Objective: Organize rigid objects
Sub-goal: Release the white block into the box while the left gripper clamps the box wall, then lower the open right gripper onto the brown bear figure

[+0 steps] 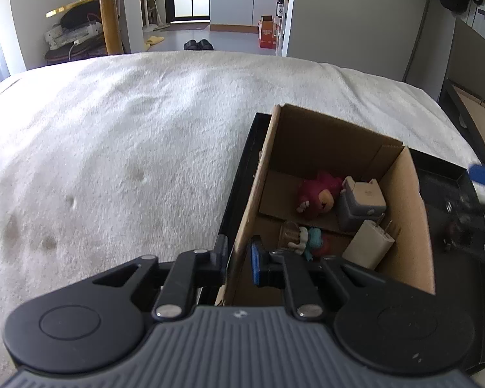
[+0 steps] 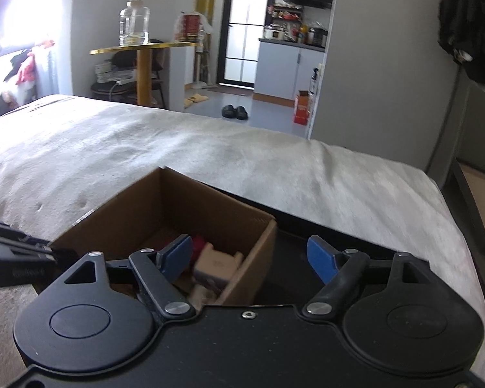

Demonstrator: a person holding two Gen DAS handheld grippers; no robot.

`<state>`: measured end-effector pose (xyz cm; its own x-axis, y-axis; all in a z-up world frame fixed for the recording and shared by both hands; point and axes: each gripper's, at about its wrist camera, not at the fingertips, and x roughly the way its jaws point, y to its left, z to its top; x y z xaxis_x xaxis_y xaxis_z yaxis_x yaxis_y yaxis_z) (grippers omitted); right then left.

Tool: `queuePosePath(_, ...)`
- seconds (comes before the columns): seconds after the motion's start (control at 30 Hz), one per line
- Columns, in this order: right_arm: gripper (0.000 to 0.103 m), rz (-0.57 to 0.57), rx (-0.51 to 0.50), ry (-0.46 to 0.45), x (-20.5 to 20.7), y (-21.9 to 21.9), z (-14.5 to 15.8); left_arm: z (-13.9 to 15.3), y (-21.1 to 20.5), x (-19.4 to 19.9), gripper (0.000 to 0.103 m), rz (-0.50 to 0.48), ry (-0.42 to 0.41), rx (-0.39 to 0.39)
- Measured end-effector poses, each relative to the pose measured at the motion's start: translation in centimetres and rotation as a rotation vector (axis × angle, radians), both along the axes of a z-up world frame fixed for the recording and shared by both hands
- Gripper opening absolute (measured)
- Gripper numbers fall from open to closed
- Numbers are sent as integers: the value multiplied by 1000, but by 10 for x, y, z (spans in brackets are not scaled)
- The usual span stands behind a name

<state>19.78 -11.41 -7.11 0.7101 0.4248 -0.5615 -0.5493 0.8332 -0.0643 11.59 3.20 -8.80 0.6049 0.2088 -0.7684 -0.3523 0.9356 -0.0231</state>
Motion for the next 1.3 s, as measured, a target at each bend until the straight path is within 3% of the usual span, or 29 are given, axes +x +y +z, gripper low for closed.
queuePosePath(0.07, 83, -23, 11, 21, 0, -8, -2, 4, -2, 2, 20, -7, -1, 3)
queuePosePath(0.3, 88, -98, 26, 70, 1, -34, -8, 10, -13, 8, 66, -1, 8, 52)
queuePosePath(0.4, 89, -115, 36, 80, 1, -44, -11, 11, -20, 11, 74, -3, 10, 74)
queuePosePath(1.03, 90, -222, 66, 153, 19, -91, -37, 11, -55, 27, 79, -50, 40, 153)
queuePosePath(1.3, 60, -248, 95, 224, 33, -105, -60, 10, -61, 30, 79, -45, 54, 191)
